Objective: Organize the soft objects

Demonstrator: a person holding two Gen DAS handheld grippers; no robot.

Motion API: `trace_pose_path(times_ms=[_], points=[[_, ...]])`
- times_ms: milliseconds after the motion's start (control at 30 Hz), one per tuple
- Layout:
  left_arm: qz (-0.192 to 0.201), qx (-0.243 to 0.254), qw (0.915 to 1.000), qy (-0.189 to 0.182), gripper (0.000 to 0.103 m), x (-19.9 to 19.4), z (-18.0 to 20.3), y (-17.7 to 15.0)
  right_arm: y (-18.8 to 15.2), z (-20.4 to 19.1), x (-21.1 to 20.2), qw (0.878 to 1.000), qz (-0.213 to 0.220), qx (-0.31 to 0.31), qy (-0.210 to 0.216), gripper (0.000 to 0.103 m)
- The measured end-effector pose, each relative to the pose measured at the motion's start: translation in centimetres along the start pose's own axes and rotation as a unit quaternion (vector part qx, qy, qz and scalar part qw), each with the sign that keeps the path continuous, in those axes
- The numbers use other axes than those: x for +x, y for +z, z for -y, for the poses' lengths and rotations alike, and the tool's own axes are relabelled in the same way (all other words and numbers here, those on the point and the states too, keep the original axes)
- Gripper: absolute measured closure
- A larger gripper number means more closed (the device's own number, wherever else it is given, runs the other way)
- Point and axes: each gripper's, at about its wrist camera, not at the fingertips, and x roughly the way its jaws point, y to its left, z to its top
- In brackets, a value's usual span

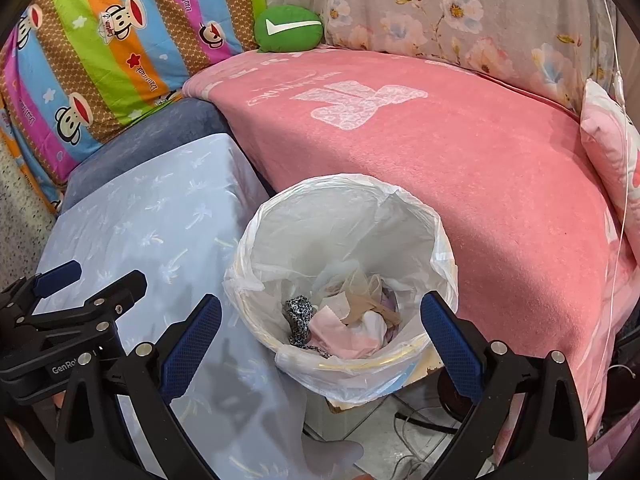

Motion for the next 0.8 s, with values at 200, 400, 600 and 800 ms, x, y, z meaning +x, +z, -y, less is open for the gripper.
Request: trace_pose_path(times_ms=[200, 400, 600, 800], points=[[0.003, 0.002, 1.0000, 0.003, 0.008, -0.1, 0.3, -0.1, -0.2, 0.1, -0.1, 1.000, -0.002, -0.002, -0.002, 0.006], [0.003, 0.005, 1.0000, 0.004, 0.008, -0.4, 0.8, -0.1, -0.6, 0.4, -0.1, 1.000, -0.003, -0.003, -0.003, 0.006], [0.000, 0.007, 1.0000, 0.003, 0.008, -0.5, 1.2, -0.3, -0.8, 0.5, -0.4, 1.000, -0.002, -0.002, -0.005, 0.006], [-0.007, 0.006, 0.9999, 0.005, 0.008, -0.5, 1.6, -0.4, -1.1, 0.8, -0.6, 1.000, -0.004, 0.001, -0.007, 0.006]])
